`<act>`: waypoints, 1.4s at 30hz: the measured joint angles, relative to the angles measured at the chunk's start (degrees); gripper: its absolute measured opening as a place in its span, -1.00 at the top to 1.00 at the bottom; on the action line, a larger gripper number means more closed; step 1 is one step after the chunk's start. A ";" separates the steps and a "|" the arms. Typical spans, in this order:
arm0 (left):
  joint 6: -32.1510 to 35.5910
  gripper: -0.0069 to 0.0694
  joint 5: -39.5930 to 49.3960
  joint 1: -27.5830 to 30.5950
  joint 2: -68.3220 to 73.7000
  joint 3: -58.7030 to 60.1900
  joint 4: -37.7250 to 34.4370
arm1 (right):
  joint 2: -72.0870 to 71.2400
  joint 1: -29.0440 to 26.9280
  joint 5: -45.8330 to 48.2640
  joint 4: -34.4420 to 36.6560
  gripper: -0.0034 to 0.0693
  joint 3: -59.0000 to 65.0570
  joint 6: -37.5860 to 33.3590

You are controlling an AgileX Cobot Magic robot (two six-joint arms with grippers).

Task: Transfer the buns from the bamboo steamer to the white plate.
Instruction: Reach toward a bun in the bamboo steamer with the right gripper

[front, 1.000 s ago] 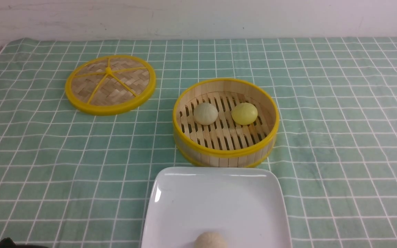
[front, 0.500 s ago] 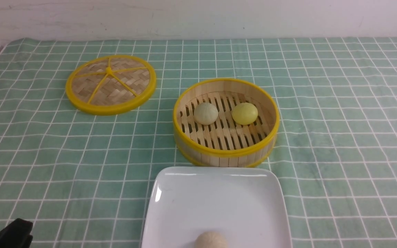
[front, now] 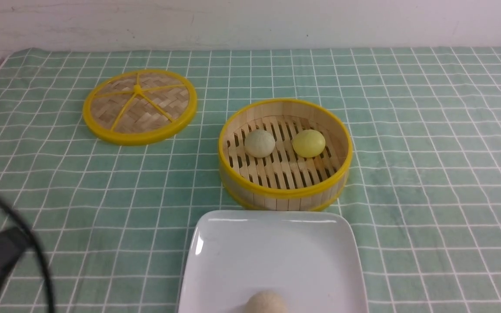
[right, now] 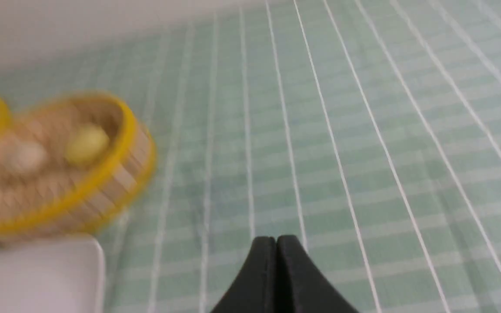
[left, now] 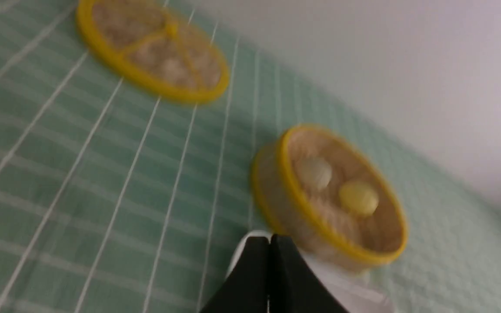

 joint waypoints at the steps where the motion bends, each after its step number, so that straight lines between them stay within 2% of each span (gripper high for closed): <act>1: 0.24 0.81 2.77 0.00 3.74 -0.47 0.18 | 4.17 0.00 4.98 -0.57 0.91 -1.31 -0.15; 3: 0.68 0.81 8.91 0.00 11.76 -1.49 0.49 | 13.22 0.00 13.17 -0.74 0.90 -3.29 -1.25; 6: 2.42 0.81 12.05 0.00 20.33 -2.79 0.63 | 22.98 0.00 16.84 2.35 0.90 -5.36 -5.37; 12: 10.30 0.81 14.71 0.00 32.44 -5.71 -1.25 | 38.08 1.19 16.91 26.43 0.89 -11.49 -28.37; 13: 10.72 0.81 14.71 0.00 33.10 -5.82 -1.63 | 38.44 1.55 16.84 27.13 0.89 -11.74 -29.01; 15: 13.09 0.81 14.65 0.00 34.83 -6.37 -3.85 | 42.95 4.92 15.60 33.84 0.89 -15.52 -34.86; 17: 14.76 0.80 14.38 0.00 35.27 -6.85 -5.58 | 46.18 8.68 14.02 35.26 0.89 -18.94 -36.33; 20: 16.43 0.79 14.03 0.00 35.46 -7.04 -7.20 | 52.70 14.21 11.26 33.37 0.89 -25.90 -35.38; 23: 16.95 0.78 13.90 0.00 35.48 -7.11 -7.75 | 58.15 17.19 10.11 30.32 0.87 -31.98 -33.16; 27: 17.15 0.76 13.59 0.00 35.48 -7.11 -7.69 | 68.59 21.24 8.51 22.40 0.77 -44.40 -27.21; 31: 17.20 0.75 13.55 0.00 35.48 -7.11 -7.57 | 76.58 23.39 5.48 16.77 0.56 -54.07 -25.41; 34: 17.20 0.74 13.55 0.00 35.48 -7.11 -7.38 | 81.63 23.93 1.16 14.05 0.30 -59.20 -25.29; 35: 17.20 0.73 13.55 0.00 35.48 -7.11 -7.38 | 81.89 23.93 0.82 13.84 0.28 -59.42 -25.29; 36: 17.20 0.73 13.55 0.00 35.48 -7.11 -7.38 | 83.66 23.93 -1.55 13.24 0.15 -60.78 -25.29; 40: 17.20 0.71 13.55 0.00 35.48 -7.11 -7.33 | 87.79 23.93 -8.57 10.88 -0.14 -61.56 -25.29; 42: 17.20 0.71 13.55 0.00 35.48 -7.11 -7.27 | 89.53 23.93 -10.69 10.17 -0.22 -61.61 -25.29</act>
